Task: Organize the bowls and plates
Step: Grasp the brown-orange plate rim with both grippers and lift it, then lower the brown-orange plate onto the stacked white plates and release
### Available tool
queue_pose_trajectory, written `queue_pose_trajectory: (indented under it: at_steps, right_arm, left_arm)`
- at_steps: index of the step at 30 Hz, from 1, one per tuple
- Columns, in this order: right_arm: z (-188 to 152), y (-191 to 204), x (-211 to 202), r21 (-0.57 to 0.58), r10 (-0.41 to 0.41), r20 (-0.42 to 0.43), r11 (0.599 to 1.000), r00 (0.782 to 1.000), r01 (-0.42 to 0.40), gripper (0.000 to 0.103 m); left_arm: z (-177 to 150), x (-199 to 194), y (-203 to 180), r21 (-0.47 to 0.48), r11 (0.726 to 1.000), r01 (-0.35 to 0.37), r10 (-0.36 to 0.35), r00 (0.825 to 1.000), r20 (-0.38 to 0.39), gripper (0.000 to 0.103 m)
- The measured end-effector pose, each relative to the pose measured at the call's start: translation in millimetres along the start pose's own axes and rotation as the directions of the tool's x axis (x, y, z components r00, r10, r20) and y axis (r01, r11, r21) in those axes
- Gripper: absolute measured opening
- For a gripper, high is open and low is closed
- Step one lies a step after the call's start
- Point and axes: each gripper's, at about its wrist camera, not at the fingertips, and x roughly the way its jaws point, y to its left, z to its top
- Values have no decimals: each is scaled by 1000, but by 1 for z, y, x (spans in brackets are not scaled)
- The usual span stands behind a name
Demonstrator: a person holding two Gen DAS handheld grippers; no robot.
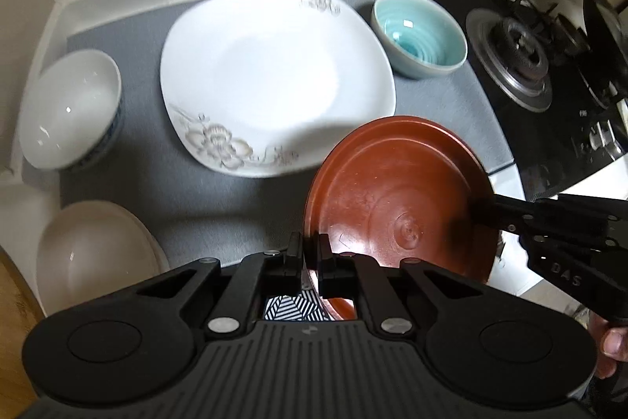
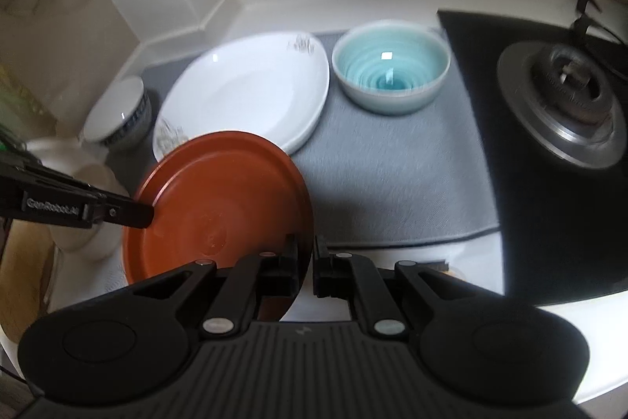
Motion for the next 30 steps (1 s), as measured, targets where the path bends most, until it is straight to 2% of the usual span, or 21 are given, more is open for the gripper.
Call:
queue_pose_trajectory:
  at_steps: [4,7,10,14,17,21,24,27,30]
  right_arm:
    - [14,17,-21,-77,-9,55,997,998,13,7]
    - [26,25,-31,-91,-13,85,996,996,21,6]
    - [39,27,-41,-80,4,129,997,992,7,5]
    - [60,31,-49,-60,32,166,998,986,-22,5]
    - [80,36,-50,-67,69,196,996,978,-57,4]
    - [104,44,-34,-116,112,221,989,969,-88,4]
    - [120,47,-6,-145,95,209,987,973,-65,5]
    - [131,42,26,-125,76,173,991,982,-55,5]
    - [136,36,56,-105,42,129,994,991,-29,5]
  left_arm:
    - [6,-17,3,-12,1000,-1,2,999,53,7]
    - [9,-29,11,-30,999,14,-11,997,78,7]
    - [15,-40,21,-79,995,55,-49,996,75,7]
    - [22,-60,41,-168,977,134,-121,989,84,7]
    - [30,-76,52,-194,971,143,-119,984,130,7]
    - [51,-75,64,-230,969,93,-57,986,156,7]
    - [69,-57,72,-260,964,50,-9,987,157,7]
    - [82,-36,82,-317,948,40,4,990,138,7]
    - [89,-18,84,-324,945,33,12,991,136,7]
